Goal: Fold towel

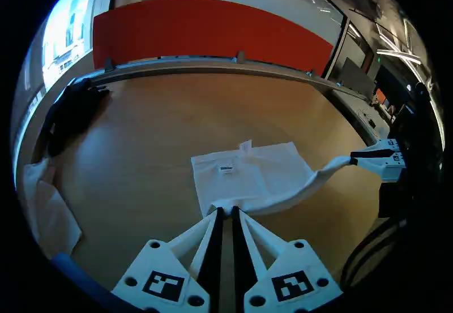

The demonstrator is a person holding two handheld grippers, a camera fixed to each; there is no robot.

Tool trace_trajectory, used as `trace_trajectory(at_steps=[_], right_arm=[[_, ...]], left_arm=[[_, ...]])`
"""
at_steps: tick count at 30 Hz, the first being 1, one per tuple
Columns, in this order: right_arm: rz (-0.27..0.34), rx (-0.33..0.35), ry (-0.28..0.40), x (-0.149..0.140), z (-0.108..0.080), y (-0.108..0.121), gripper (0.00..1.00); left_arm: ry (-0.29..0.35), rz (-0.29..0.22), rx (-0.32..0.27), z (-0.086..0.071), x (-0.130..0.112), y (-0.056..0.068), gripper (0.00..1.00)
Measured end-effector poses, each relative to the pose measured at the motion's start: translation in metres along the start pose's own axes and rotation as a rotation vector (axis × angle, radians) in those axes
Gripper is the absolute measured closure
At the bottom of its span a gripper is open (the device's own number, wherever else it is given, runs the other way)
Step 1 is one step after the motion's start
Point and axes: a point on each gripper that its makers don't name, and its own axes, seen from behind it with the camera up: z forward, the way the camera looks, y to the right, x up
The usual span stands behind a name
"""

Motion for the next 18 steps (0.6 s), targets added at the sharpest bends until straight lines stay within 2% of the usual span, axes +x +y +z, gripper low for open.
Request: trace_trajectory(at_steps=[5,18], right_arm=[[0.016,-0.001,-0.007,0.001,0.015,0.007,0.88],[-0.001,-0.037,-0.017,0.010,0.052,0.032,0.88]], left_arm=[[-0.002,0.003,0.012,0.015,0.003,-0.007,0.89],[-0.017,-0.009,0.017,0.050,0.009,-0.015,0.89]])
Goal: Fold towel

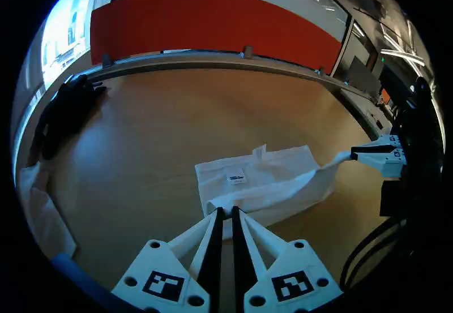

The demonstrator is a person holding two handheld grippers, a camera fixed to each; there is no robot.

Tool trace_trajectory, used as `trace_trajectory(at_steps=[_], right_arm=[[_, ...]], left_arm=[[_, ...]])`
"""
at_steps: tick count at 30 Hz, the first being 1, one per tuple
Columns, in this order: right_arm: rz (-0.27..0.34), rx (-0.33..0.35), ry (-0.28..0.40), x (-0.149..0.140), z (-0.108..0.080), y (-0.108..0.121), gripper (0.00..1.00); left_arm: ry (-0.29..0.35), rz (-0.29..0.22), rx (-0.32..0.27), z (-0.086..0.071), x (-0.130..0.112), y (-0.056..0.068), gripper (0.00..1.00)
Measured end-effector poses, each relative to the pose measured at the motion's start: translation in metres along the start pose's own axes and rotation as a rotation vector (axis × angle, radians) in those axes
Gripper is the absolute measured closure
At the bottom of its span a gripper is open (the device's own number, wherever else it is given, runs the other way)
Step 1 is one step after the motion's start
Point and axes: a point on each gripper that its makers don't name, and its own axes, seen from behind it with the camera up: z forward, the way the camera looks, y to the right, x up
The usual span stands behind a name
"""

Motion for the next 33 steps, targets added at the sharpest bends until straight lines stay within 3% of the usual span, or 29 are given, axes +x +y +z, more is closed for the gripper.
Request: trace_trajectory(at_steps=[17,27,33], right_arm=[[0.007,-0.017,-0.036,-0.012,0.025,0.015,0.88],[0.014,-0.034,-0.064,-0.020,0.050,0.024,0.88],[0.023,-0.054,-0.075,-0.023,0.060,0.028,0.86]], left_arm=[[-0.030,-0.001,-0.006,0.030,0.000,-0.004,0.89],[-0.050,0.008,-0.001,0.058,-0.003,-0.011,0.88],[-0.051,-0.012,0.002,0.070,-0.002,-0.015,0.87]])
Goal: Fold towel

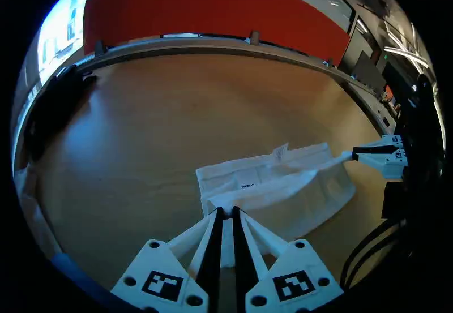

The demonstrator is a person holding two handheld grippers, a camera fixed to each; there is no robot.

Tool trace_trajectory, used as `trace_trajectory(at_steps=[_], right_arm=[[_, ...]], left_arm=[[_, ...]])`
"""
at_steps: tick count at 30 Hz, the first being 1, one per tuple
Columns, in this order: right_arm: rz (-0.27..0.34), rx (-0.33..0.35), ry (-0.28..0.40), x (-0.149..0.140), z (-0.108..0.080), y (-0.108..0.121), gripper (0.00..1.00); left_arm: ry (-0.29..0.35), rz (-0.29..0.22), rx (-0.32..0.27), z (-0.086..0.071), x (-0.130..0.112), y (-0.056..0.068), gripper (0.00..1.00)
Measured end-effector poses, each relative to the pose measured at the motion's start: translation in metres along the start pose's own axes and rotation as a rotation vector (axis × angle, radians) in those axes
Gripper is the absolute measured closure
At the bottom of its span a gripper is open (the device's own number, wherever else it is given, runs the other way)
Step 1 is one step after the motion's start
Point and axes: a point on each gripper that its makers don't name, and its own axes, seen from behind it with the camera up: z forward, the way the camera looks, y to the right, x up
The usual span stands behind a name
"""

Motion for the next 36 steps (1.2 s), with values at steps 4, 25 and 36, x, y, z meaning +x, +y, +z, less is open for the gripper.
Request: trace_trajectory(at_steps=[4,25,36], right_arm=[[-0.003,-0.026,-0.008,-0.003,0.005,0.005,0.80],[-0.002,-0.082,-0.001,0.007,0.010,0.016,0.69],[-0.001,-0.088,0.008,0.007,0.003,0.016,0.12]], left_arm=[[0.003,-0.020,0.004,0.004,0.001,-0.003,0.82],[0.030,-0.004,0.047,-0.001,0.012,-0.020,0.29],[0.037,0.003,0.064,-0.011,0.011,-0.024,0.29]])
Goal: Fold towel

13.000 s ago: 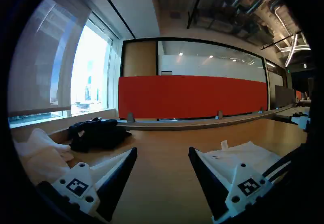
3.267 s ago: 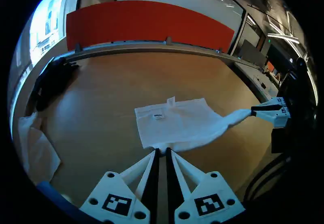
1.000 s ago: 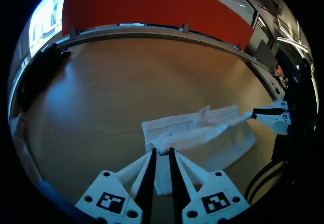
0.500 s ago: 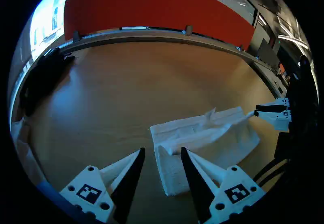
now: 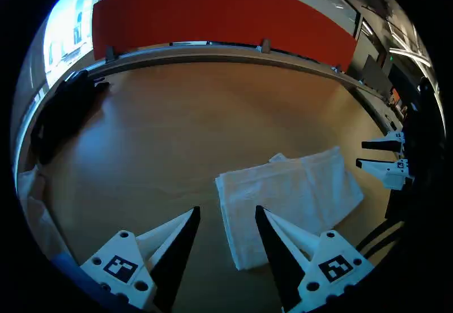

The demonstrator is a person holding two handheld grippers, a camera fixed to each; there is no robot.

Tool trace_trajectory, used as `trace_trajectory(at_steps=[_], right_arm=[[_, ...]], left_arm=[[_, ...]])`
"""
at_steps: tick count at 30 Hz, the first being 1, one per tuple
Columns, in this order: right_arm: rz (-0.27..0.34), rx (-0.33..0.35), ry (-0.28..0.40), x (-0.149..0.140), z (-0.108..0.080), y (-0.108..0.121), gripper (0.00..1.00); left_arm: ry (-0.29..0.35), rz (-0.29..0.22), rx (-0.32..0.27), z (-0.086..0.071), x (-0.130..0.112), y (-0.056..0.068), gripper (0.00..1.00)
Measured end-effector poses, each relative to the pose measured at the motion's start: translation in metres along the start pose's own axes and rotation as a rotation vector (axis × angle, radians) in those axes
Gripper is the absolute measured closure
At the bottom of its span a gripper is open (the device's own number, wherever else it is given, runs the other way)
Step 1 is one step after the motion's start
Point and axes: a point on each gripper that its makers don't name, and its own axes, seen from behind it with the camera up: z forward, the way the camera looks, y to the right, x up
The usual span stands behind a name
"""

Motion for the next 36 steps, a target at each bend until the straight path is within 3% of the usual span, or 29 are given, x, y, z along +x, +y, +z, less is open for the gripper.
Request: trace_trajectory(at_steps=[23,36], right_arm=[[-0.006,0.015,-0.008,-0.021,-0.027,-0.009,0.12],[-0.083,0.078,-0.024,-0.036,-0.032,-0.024,0.12]], left_arm=[[-0.002,-0.016,0.034,-0.020,-0.018,-0.005,0.29],[-0.005,-0.059,0.097,-0.048,-0.044,-0.023,0.29]])
